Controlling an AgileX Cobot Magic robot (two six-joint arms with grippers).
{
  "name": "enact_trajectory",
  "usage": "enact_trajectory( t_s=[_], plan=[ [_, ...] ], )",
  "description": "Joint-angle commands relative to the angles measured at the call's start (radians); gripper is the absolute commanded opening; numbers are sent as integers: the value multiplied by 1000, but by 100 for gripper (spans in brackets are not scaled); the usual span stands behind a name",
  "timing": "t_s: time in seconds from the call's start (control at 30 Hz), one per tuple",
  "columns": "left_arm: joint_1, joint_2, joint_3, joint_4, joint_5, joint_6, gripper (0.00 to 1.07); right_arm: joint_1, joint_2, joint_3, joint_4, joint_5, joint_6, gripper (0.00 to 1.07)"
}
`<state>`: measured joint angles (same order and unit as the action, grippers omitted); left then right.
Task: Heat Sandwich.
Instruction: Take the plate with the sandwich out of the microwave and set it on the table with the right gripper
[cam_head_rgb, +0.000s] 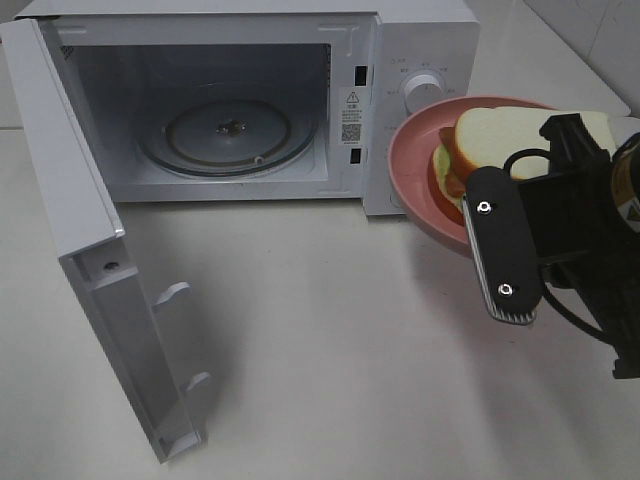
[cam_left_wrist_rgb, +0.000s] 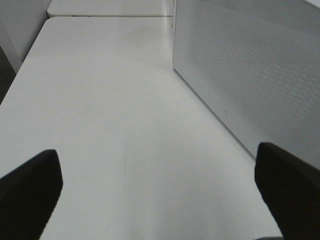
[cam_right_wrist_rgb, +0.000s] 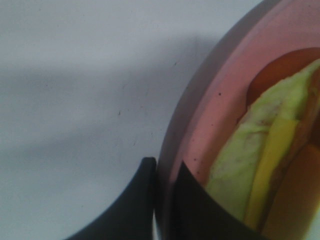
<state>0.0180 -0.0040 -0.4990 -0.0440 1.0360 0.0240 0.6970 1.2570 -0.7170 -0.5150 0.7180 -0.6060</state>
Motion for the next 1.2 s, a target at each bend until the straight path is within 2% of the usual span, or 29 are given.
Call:
enact_trajectory(
  t_s=[0.03, 0.77, 1.2],
  plan=[
    [4, -22, 5, -2, -6, 1, 103, 2, -12, -5, -31, 15, 49, 3],
    [4, -22, 5, -2, -6, 1, 103, 0, -12, -7, -34, 274, 524, 4],
    [4, -22, 5, -2, -6, 1, 103, 0, -12, -7, -33, 351, 718, 4]
  ],
)
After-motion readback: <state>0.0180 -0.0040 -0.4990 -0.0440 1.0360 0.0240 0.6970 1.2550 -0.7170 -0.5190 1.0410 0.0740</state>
